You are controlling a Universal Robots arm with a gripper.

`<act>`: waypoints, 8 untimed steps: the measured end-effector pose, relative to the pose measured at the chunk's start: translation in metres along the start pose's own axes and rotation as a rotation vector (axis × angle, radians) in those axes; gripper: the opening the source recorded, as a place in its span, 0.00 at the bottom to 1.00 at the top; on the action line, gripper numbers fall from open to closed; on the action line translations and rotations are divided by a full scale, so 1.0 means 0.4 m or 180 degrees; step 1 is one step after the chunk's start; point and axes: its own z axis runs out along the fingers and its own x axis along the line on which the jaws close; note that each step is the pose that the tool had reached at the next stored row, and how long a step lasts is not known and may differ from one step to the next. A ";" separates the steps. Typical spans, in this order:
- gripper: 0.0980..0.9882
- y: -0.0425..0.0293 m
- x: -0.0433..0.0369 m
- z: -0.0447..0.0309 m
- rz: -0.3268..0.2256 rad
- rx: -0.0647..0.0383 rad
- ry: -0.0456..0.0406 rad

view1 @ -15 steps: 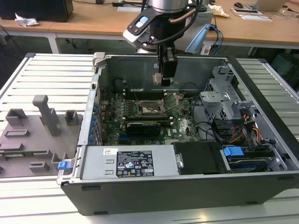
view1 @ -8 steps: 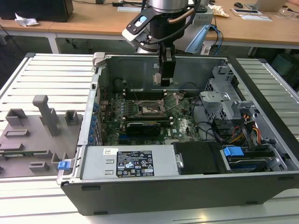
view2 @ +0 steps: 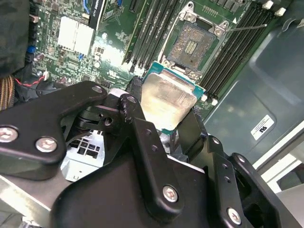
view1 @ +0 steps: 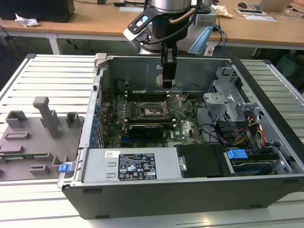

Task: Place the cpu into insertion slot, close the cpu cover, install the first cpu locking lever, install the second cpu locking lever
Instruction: 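Place the cpu into insertion slot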

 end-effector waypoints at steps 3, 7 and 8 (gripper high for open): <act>0.50 0.000 0.000 0.001 0.0035 0.0000 -0.0003; 0.50 0.000 0.000 0.004 0.0051 -0.0001 -0.0004; 0.50 0.000 0.000 0.005 0.0054 -0.0001 -0.0004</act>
